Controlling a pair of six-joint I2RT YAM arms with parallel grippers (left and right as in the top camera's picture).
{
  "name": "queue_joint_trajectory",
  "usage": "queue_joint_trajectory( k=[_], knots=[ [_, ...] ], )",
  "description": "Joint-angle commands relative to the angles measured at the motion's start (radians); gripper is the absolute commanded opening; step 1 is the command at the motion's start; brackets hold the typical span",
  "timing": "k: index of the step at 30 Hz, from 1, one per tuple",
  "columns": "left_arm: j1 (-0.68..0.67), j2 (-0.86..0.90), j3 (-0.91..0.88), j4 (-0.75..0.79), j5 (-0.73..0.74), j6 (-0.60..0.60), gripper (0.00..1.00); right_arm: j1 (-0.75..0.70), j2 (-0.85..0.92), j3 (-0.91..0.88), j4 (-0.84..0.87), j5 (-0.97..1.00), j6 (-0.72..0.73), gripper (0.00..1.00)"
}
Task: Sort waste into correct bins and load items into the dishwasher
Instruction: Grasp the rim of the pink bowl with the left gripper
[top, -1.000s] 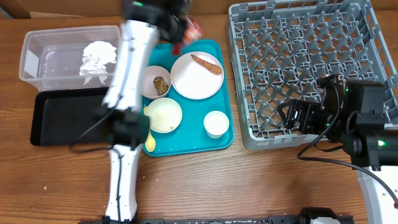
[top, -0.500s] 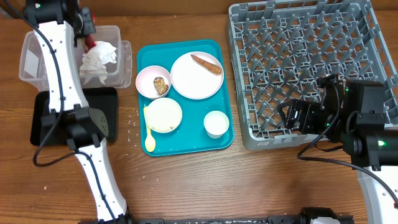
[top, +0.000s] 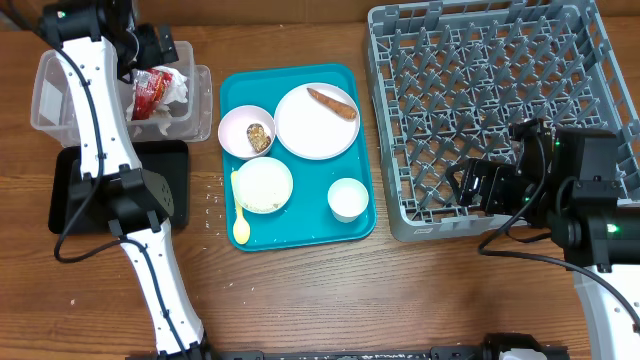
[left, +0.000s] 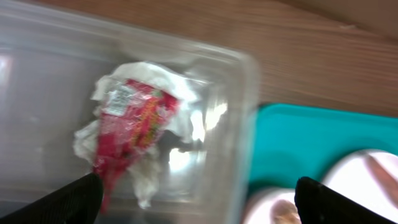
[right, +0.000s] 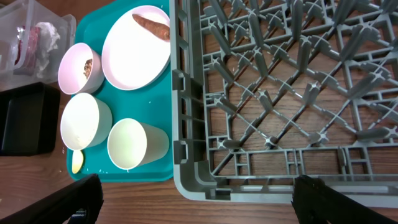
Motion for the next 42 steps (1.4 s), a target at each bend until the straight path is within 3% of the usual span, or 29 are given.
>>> queue_joint_trajectory(
  k=[1, 4, 10, 17, 21, 29, 32, 42],
  knots=[
    [-0.06, -0.156, 0.069, -0.072, 0.106, 0.059, 1.0, -0.003, 0.005, 0.025, 0.005, 0.004, -0.004, 1.0],
    [-0.124, -0.214, 0.069, -0.225, 0.103, 0.104, 0.89, -0.003, 0.005, 0.025, 0.005, 0.004, -0.004, 1.0],
    [-0.262, -0.301, -0.089, -0.225, 0.072, 0.09, 0.9, -0.003, 0.005, 0.025, 0.002, 0.003, -0.004, 1.0],
    [-0.391, -0.329, -0.363, -0.205, -0.108, 0.045, 0.9, -0.003, 0.005, 0.025, -0.009, 0.003, -0.004, 1.0],
    [-0.414, -0.329, -0.54, -0.089, -0.116, 0.017, 0.83, -0.003, 0.008, 0.025, 0.0, 0.004, -0.004, 1.0],
    [-0.42, -0.329, -0.853, 0.241, -0.105, -0.031, 0.57, -0.002, 0.037, 0.025, 0.002, 0.003, -0.004, 1.0],
    [-0.426, -0.329, -0.936, 0.337, -0.105, -0.03, 0.53, -0.003, 0.051, 0.025, 0.002, 0.003, -0.004, 1.0],
    [-0.429, -0.328, -1.077, 0.471, -0.105, -0.029, 0.29, -0.003, 0.079, 0.025, 0.002, 0.003, -0.004, 1.0]
  ],
)
